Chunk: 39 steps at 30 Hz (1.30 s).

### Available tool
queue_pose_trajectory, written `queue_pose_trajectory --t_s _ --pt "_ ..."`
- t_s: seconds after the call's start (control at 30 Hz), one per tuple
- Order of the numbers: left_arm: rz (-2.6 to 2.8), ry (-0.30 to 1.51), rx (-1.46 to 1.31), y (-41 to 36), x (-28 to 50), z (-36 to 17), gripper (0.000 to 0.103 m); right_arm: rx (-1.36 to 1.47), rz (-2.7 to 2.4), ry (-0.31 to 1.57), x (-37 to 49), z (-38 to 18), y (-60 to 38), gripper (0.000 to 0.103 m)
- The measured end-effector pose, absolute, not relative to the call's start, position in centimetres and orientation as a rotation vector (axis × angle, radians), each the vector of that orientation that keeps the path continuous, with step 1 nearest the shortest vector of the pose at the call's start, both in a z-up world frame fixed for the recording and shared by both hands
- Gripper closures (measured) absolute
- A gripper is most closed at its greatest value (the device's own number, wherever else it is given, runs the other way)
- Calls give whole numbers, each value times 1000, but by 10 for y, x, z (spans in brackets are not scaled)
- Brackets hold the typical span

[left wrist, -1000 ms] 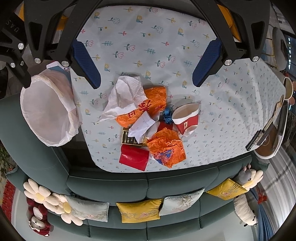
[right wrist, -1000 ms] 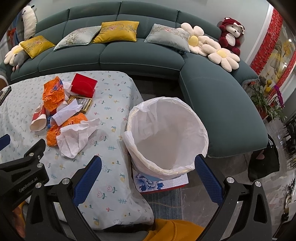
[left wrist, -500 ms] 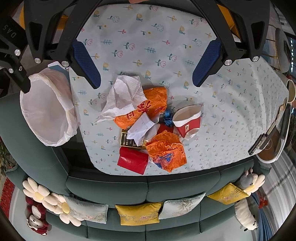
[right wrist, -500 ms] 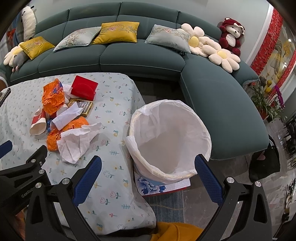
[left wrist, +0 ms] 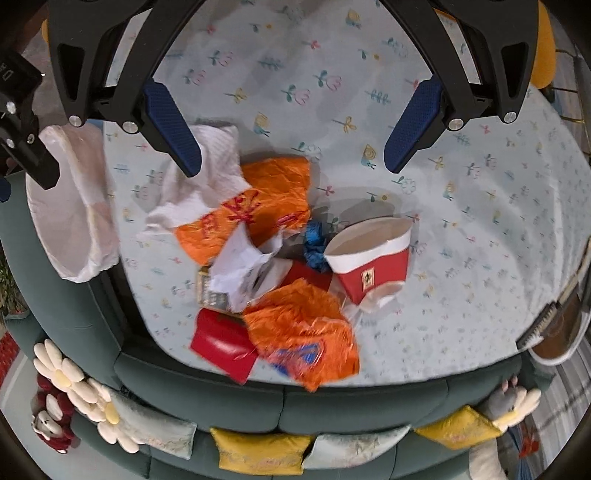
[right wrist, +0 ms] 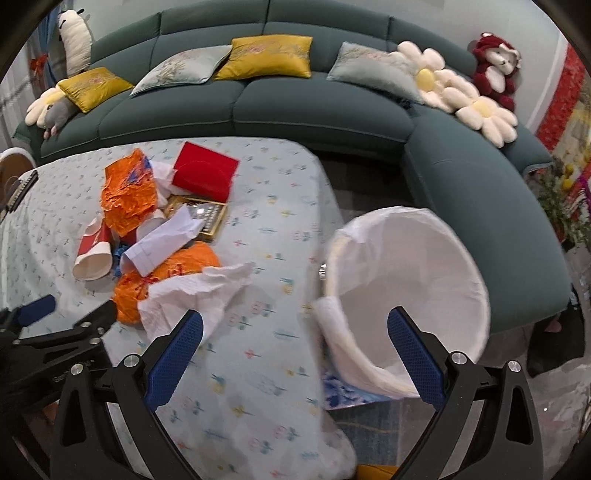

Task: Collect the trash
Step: 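Grasp the red-white paper cup with the left gripper while the right gripper grasps the white tissue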

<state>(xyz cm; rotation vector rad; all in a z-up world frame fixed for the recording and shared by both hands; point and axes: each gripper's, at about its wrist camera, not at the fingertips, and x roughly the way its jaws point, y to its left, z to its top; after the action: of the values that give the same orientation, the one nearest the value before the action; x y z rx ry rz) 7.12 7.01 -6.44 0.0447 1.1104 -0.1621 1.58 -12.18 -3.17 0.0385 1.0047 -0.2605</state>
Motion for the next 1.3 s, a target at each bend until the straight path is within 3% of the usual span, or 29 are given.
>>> queue_pose_trajectory --t_s 0.23,0.33,0.63,0.73,0.97,1.2,1.3 --pt "-154 1167 29 78 94 -96 9 59 -215 1053 40 -59 -108 8" --pt "-154 1189 18 81 100 -104 9 66 -196 1078 48 -71 -103 13" --pt "-129 1145 -35 120 110 -87 8 97 -125 1120 73 -100 -84 21" --pt "-105 1133 -67 134 118 -82 8 97 -108 1143 79 -110 -78 29" --pt "-55 1152 -138 148 158 -90 8 101 -78 1196 83 -131 -67 64" --pt "-71 1213 -182 137 192 -115 8 84 -87 1202 81 -131 -66 84" --pt "-65 1215 -184 138 195 -118 24 89 -87 1199 80 -128 -67 88"
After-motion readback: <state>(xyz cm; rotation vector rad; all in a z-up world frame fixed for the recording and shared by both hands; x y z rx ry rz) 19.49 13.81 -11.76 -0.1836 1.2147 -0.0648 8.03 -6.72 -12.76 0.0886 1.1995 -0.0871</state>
